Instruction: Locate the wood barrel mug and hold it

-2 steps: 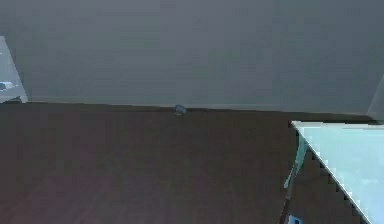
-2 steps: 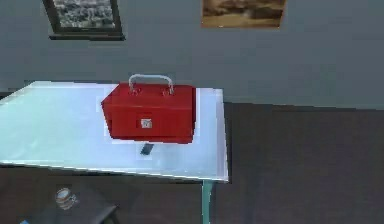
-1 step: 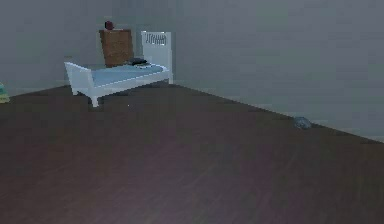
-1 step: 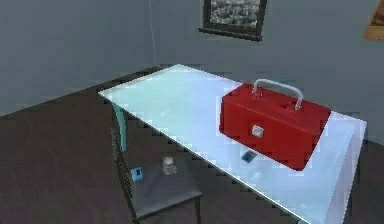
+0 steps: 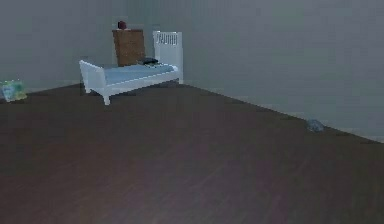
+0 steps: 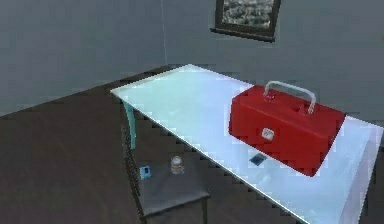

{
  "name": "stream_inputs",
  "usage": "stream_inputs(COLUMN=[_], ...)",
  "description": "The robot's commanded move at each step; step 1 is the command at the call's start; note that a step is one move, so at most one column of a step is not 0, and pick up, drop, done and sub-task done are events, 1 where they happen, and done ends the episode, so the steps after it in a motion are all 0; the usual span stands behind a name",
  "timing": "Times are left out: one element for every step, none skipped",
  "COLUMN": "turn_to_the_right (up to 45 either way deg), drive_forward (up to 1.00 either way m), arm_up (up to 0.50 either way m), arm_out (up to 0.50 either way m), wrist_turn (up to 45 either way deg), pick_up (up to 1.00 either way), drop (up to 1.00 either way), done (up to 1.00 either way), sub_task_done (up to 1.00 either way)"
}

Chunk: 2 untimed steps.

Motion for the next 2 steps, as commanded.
stream_inputs(turn_to_the_right=[-3.0,45.0], drive_forward=[0.0,0.0], arm_up=[0.0,0.0], arm_out=[0.0,0.0], wrist_turn=[0.0,0.0], pick_up=[0.0,0.0], drop=[0.0,0.0], done=[0.0,0.0], sub_task_done=[0.0,0.0])
